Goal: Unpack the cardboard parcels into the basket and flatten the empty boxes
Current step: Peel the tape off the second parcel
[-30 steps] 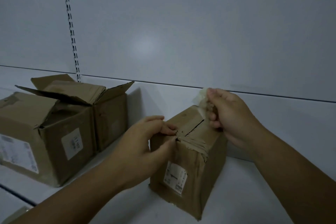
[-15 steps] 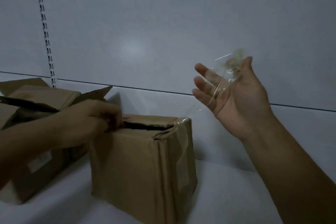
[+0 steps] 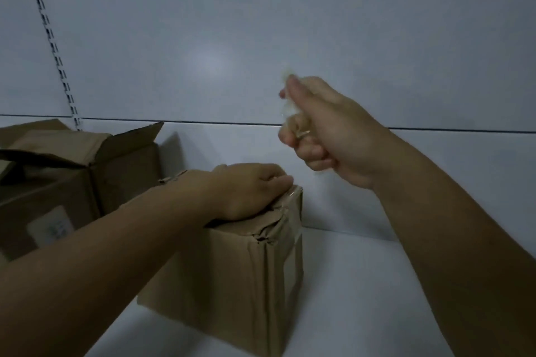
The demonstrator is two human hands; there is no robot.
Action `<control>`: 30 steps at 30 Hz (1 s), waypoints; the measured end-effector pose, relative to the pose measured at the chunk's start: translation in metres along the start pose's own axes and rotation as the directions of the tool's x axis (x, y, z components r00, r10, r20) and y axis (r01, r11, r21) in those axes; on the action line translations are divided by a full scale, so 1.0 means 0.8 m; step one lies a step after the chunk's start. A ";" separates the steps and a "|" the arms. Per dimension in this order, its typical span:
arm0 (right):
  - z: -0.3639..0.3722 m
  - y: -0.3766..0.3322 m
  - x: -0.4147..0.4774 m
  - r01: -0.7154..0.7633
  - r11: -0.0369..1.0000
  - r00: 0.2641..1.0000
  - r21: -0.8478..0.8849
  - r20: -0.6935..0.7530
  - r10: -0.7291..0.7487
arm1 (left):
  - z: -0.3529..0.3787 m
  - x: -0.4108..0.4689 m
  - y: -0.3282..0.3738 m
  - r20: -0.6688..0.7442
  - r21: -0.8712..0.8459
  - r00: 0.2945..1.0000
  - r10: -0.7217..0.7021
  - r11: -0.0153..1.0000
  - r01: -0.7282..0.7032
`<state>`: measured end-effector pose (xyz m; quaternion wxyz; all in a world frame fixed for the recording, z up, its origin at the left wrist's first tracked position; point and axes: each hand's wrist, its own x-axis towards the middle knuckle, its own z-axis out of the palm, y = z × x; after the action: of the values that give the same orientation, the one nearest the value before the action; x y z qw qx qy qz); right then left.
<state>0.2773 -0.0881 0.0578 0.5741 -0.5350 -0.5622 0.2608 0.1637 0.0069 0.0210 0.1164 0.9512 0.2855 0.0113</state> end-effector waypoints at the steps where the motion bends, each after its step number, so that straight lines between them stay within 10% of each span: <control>1: -0.006 0.000 -0.003 -0.025 0.989 0.997 -0.148 0.064 0.035 | -0.002 0.001 -0.001 -0.011 -0.008 1.000 -0.018 1.000 0.018; 9: -0.087 -0.006 -0.021 -0.104 0.780 0.986 -0.617 0.037 0.161 | 0.005 0.007 0.001 -0.080 0.065 0.997 -0.015 0.998 0.020; 15: -0.105 -0.023 -0.016 0.242 0.968 0.916 0.063 -0.344 -0.207 | 0.007 0.004 0.000 -0.274 -0.036 0.945 0.177 0.980 -0.194; 20: -0.080 -0.027 -0.011 0.335 0.615 0.941 0.714 -0.288 -0.178 | -0.001 -0.011 0.005 -0.435 -0.463 0.859 0.269 0.752 -0.470; 25: -0.043 -0.039 -0.027 0.257 0.488 0.964 0.834 -0.185 -0.193 | -0.024 -0.004 0.023 -0.387 -0.679 0.875 0.291 0.552 -0.484; 30: -0.080 -0.086 -0.082 0.450 0.702 0.884 0.552 -0.386 -0.264 | -0.075 0.008 0.056 -0.426 -0.634 0.795 0.431 0.485 -0.603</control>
<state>0.3004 -0.1881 0.1093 0.8314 -0.2234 -0.4500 0.2373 0.1881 -0.0127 0.0889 0.4539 0.8511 -0.0358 0.2612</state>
